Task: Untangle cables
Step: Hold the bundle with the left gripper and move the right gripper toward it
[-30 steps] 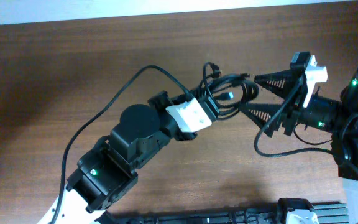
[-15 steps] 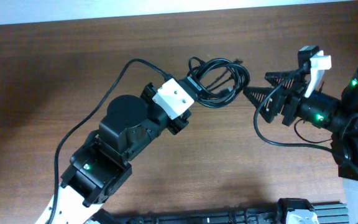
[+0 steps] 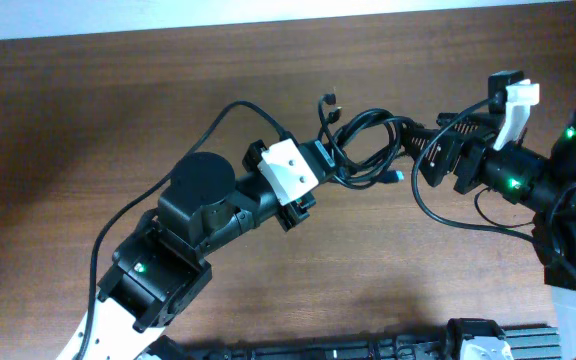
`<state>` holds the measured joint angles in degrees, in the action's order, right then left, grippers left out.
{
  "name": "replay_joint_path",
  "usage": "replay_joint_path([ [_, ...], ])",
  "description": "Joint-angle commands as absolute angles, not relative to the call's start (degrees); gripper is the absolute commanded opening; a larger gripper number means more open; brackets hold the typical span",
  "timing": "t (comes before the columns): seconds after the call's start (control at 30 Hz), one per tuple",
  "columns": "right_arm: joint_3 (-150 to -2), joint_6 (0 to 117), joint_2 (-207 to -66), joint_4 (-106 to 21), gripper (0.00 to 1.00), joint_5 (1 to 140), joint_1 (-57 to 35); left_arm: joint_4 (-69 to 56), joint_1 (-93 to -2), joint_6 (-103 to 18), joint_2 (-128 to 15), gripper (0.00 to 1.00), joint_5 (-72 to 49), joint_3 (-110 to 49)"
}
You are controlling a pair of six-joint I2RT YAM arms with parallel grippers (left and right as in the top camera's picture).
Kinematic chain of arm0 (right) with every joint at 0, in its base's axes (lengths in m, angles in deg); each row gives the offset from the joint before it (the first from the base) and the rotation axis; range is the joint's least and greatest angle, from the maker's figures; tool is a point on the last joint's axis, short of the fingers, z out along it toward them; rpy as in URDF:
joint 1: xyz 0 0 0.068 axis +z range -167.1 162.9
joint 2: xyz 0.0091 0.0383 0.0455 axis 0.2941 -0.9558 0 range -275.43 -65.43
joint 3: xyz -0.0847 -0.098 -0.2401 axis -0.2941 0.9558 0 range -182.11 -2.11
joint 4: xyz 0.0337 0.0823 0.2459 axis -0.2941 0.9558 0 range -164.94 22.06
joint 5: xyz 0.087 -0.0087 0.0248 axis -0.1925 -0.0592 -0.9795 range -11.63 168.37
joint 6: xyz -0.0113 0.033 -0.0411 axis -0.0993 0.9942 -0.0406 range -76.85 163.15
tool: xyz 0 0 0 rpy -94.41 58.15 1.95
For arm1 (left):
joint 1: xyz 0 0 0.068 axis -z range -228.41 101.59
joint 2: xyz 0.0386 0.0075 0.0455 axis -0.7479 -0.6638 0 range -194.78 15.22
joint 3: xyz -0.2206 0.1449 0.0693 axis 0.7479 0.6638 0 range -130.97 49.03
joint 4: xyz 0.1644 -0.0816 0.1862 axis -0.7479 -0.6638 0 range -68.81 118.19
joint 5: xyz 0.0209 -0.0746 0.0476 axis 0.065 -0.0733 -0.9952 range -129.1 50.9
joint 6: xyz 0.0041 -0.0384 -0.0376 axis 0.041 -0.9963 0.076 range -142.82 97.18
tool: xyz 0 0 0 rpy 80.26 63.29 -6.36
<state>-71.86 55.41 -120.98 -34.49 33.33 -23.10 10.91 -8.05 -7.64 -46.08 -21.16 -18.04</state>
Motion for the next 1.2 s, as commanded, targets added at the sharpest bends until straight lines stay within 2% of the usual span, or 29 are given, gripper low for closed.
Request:
replay_joint_path([
  [0.0,-73.11,55.93,-120.54,-34.58,0.90,38.34,-23.17,11.85,-8.25,-7.78,-45.54,0.00,-15.89,-18.52],
  [0.23,-73.11,57.70,-120.54,-34.21,0.90,48.22,-23.17,11.87,-8.25,-7.45,-45.54,0.00,-14.04,-18.52],
  [0.37,-73.11,57.63,-120.54,-34.23,0.90,48.50,-23.17,11.81,-8.25,-6.25,-45.54,0.00,-8.57,-18.52],
  [0.47,-73.11,57.61,-120.52,-34.12,0.90,48.20,-23.17,11.63,-8.25,-6.25,-45.54,0.00,-8.70,-18.52],
  [0.6,-73.11,57.57,-120.52,-33.27,0.90,47.15,-23.17,11.61,-8.25,-6.31,-45.58,0.00,-15.85,-18.52],
  [0.73,-73.11,53.83,-120.52,-29.09,0.90,47.74,-23.17,11.54,-8.25,-7.27,-45.58,0.00,-32.75,-18.52],
  [0.8,-73.11,51.10,-120.45,-27.13,0.90,47.08,-23.17,11.41,-8.25,-9.35,-45.58,0.00,-36.16,-18.52],
  [1.0,-73.11,47.43,-120.41,-28.15,0.90,38.38,-23.17,11.41,-8.25,-10.81,-45.58,0.00,-34.54,-18.52],
  [1.17,-73.11,47.47,-120.41,-31.56,0.91,36.57,-23.17,11.48,-8.25,-10.79,-45.60,0.00,-21.71,-18.52],
])
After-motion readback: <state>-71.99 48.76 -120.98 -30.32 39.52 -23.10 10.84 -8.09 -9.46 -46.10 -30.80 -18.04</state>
